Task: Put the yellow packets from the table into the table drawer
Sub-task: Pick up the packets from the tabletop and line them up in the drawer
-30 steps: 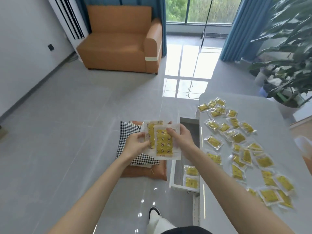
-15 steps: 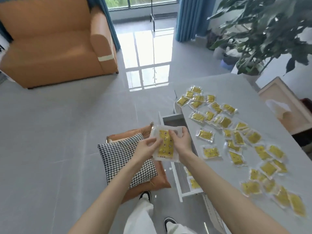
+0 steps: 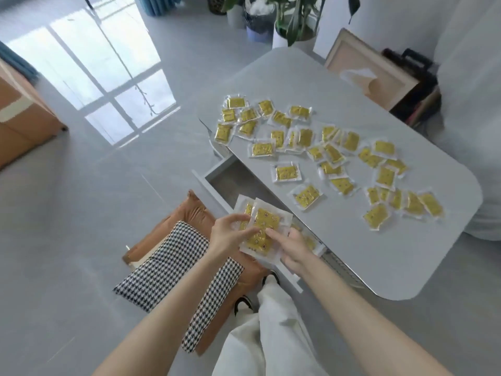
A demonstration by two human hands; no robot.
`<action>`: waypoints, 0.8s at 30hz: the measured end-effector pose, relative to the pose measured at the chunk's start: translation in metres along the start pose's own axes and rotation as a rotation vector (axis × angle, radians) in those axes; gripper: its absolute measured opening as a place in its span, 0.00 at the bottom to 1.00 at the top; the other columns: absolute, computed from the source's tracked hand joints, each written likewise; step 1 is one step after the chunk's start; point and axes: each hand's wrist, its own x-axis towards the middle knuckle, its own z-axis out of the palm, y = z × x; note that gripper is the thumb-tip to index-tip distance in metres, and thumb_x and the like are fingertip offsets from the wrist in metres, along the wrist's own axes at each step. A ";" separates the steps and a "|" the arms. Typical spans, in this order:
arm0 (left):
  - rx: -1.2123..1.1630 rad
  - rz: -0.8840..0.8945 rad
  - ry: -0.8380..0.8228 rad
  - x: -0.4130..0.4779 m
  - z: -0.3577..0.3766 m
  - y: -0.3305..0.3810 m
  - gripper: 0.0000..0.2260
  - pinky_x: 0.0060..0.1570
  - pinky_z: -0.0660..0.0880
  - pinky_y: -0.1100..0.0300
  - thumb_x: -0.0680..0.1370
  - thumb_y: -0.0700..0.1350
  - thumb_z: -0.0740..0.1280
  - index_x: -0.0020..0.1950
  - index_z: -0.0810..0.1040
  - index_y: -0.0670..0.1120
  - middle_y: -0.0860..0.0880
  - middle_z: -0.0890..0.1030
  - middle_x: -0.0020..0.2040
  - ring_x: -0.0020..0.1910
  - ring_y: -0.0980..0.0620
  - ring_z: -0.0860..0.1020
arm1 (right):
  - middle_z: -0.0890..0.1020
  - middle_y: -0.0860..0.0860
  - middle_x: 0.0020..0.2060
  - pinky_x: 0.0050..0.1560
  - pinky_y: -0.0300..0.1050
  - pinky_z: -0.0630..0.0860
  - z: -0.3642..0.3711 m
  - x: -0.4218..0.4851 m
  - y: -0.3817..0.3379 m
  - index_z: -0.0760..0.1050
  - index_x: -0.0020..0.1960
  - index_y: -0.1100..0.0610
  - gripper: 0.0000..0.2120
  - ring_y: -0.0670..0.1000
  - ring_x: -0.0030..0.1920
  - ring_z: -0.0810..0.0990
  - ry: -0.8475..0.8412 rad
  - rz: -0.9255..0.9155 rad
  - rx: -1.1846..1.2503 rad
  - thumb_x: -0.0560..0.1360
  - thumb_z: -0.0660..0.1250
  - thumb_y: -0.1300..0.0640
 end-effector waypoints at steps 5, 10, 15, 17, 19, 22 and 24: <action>0.094 0.003 -0.093 0.065 0.027 -0.028 0.09 0.57 0.78 0.49 0.74 0.45 0.71 0.49 0.80 0.58 0.55 0.81 0.57 0.56 0.53 0.80 | 0.78 0.60 0.62 0.65 0.58 0.73 -0.048 0.049 0.041 0.69 0.67 0.66 0.26 0.57 0.61 0.78 0.233 0.160 0.218 0.72 0.72 0.67; 0.175 -0.030 -0.145 0.136 0.072 -0.076 0.11 0.52 0.80 0.53 0.77 0.40 0.67 0.55 0.79 0.55 0.52 0.78 0.63 0.52 0.54 0.80 | 0.82 0.61 0.52 0.46 0.55 0.82 -0.098 0.117 0.086 0.73 0.64 0.64 0.20 0.56 0.46 0.83 0.401 0.252 0.340 0.73 0.69 0.70; 0.264 -0.023 -0.215 0.207 0.137 -0.122 0.15 0.39 0.77 0.64 0.79 0.36 0.61 0.64 0.75 0.49 0.50 0.73 0.68 0.52 0.54 0.78 | 0.79 0.59 0.60 0.59 0.61 0.76 -0.140 0.203 0.140 0.69 0.68 0.60 0.30 0.59 0.59 0.79 0.500 0.292 0.224 0.69 0.75 0.63; 0.337 -0.003 -0.255 0.233 0.162 -0.135 0.16 0.41 0.75 0.64 0.79 0.35 0.59 0.63 0.75 0.49 0.49 0.72 0.69 0.61 0.50 0.76 | 0.76 0.58 0.64 0.64 0.60 0.73 -0.150 0.233 0.155 0.66 0.70 0.60 0.35 0.59 0.62 0.77 0.530 0.292 0.170 0.68 0.76 0.61; 0.388 0.014 -0.283 0.258 0.185 -0.151 0.17 0.41 0.76 0.62 0.79 0.33 0.59 0.62 0.75 0.50 0.49 0.71 0.70 0.64 0.48 0.74 | 0.75 0.56 0.66 0.66 0.58 0.71 -0.156 0.260 0.166 0.64 0.72 0.59 0.36 0.58 0.64 0.75 0.578 0.274 0.147 0.69 0.76 0.59; 0.431 0.022 -0.306 0.289 0.213 -0.173 0.18 0.43 0.75 0.60 0.78 0.32 0.58 0.61 0.76 0.50 0.49 0.70 0.70 0.65 0.47 0.73 | 0.73 0.54 0.68 0.65 0.52 0.71 -0.159 0.294 0.173 0.64 0.73 0.59 0.34 0.58 0.65 0.74 0.651 0.236 0.131 0.71 0.74 0.58; 0.448 0.019 -0.318 0.310 0.230 -0.189 0.19 0.42 0.75 0.62 0.78 0.31 0.59 0.60 0.77 0.51 0.48 0.70 0.71 0.66 0.46 0.73 | 0.73 0.54 0.67 0.61 0.48 0.70 -0.162 0.319 0.178 0.63 0.73 0.59 0.32 0.57 0.65 0.73 0.699 0.218 0.122 0.73 0.73 0.58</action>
